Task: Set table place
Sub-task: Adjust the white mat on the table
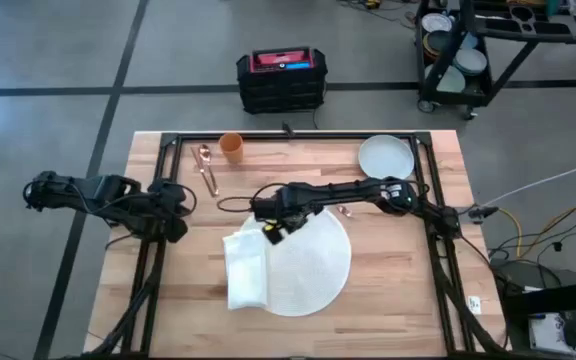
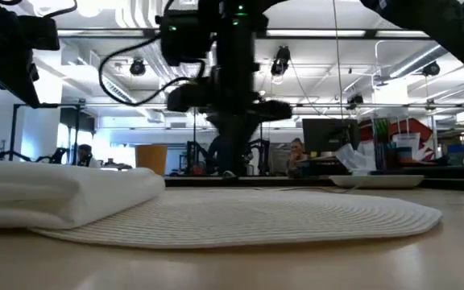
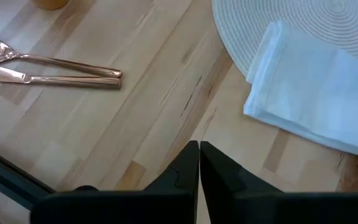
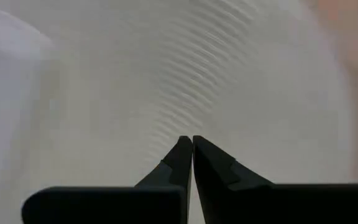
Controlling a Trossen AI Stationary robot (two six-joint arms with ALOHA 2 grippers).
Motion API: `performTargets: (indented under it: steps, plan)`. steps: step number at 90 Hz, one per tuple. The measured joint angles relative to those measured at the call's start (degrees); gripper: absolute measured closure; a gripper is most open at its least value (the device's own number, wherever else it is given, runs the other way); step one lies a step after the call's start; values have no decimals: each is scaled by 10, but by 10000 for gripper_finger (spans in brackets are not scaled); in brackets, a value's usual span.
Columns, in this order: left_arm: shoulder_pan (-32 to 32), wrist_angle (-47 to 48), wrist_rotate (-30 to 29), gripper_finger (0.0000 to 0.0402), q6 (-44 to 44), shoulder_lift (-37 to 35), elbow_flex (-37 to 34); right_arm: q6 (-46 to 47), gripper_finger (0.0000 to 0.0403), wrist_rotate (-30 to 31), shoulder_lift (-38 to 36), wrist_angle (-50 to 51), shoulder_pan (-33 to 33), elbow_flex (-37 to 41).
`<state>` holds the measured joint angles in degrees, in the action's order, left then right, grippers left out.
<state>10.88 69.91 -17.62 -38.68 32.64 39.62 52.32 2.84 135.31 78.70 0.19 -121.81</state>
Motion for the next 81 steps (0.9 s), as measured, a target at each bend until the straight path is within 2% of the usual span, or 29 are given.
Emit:
performTargets:
  steps: [17, 36, 44, 60, 81]
  plan:
    - [0, 0, 0, 402, 1, -1, 0, 21, 403, -27, -1, 6, 32, 30]
    - [0, 0, 1, 402, 2, -1, 0, 72, 403, -20, -2, 17, 60, 69]
    - [0, 0, 1, 402, 2, -1, 0, 88, 403, -60, -2, -9, 69, 93]
    - [0, 0, 2, 402, 2, -1, 0, 129, 403, -198, -7, -122, 90, 142]
    - [0, 0, 2, 402, 2, -1, 0, 161, 403, -195, -13, -158, 104, 149]
